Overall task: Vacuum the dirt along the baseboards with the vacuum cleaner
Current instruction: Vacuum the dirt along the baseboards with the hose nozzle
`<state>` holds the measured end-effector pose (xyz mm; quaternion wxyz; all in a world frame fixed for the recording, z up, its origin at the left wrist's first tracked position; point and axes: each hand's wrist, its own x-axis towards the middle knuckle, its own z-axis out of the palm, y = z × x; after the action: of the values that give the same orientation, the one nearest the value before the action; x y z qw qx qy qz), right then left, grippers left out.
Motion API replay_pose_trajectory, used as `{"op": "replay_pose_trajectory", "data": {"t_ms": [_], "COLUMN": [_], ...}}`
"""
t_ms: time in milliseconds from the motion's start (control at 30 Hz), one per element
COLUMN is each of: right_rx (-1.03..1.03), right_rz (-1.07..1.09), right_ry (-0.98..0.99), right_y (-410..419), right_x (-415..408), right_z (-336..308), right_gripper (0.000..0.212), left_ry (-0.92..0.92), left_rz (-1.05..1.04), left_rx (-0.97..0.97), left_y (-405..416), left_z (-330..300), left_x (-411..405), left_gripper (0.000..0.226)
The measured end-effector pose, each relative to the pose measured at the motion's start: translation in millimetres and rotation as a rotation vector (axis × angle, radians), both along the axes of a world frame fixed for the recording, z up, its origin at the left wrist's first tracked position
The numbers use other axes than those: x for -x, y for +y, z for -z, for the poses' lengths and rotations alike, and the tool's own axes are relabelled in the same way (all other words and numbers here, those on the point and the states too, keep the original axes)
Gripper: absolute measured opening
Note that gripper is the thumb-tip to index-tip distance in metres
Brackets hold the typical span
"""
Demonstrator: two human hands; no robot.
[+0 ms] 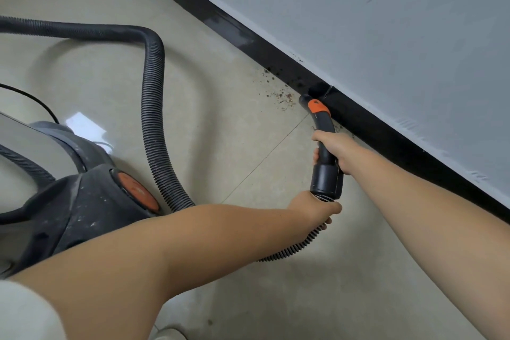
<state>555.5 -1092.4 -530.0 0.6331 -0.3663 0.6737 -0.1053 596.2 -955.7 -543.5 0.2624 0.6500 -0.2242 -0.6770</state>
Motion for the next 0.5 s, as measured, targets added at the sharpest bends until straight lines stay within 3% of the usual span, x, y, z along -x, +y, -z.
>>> {"op": "replay_pose_trajectory", "data": {"t_ms": [500], "right_rx": [0.016], "right_rz": [-0.094], "right_ry": [0.018], "right_y": [-24], "right_x": [-37], "right_z": [0], "right_gripper": [0.017], "left_ry": [0.027], "left_rz": [-0.1], "left_rx": [0.04], "left_y": [-19], "left_z": [4], "left_x": [-24], "left_gripper": [0.013]}}
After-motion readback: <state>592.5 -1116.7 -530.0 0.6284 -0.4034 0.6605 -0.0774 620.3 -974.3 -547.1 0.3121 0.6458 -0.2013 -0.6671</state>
